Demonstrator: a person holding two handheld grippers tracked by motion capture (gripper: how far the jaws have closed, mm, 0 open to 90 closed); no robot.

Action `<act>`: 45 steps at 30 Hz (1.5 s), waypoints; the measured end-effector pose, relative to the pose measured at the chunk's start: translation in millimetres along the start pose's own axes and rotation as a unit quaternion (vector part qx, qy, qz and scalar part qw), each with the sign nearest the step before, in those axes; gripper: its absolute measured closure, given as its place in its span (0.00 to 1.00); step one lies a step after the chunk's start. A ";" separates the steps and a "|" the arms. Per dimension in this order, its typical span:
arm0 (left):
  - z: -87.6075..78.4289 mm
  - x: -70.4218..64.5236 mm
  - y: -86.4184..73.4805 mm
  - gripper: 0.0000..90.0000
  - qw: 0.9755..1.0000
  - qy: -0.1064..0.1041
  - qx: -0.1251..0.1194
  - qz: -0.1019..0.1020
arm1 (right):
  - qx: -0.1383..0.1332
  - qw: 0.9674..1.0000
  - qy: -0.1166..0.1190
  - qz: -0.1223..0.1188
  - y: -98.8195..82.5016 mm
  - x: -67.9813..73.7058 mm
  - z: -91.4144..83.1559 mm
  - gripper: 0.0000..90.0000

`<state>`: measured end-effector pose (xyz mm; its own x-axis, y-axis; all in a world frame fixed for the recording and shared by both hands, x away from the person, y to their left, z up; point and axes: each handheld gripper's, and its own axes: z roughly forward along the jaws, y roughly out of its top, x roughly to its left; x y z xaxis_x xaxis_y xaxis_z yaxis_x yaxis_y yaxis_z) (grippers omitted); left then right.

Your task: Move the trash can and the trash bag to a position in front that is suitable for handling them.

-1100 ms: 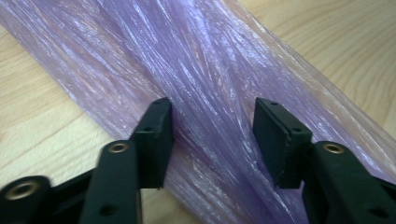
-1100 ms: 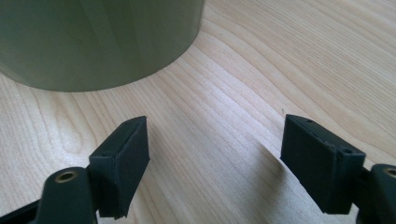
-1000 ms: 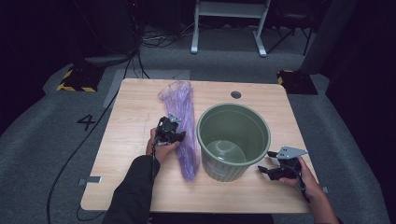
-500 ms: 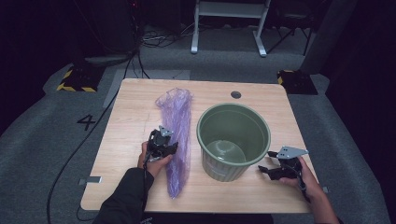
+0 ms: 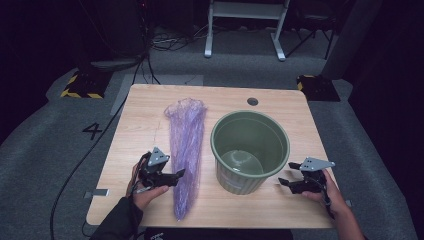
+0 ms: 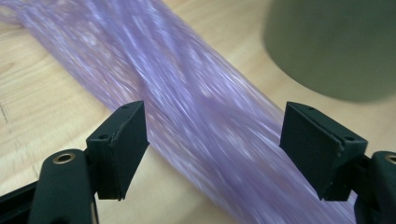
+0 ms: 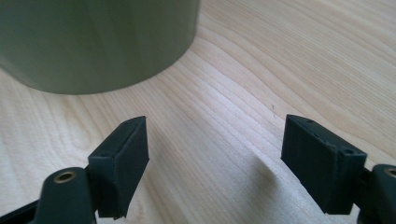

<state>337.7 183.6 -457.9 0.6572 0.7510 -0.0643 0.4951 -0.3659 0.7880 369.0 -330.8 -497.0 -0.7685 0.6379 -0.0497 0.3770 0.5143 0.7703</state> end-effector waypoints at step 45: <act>86.3 -64.2 5.6 0.31 0.993 -0.062 0.053 0.080 | -0.107 0.993 -0.036 0.046 69.4 68.4 62.5 0.17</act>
<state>347.3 85.9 -502.3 0.7944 0.6069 -0.0237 0.4315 -0.5365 0.7252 375.0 -215.7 -486.7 -0.6938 0.7200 -0.0133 0.3188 0.3236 0.8909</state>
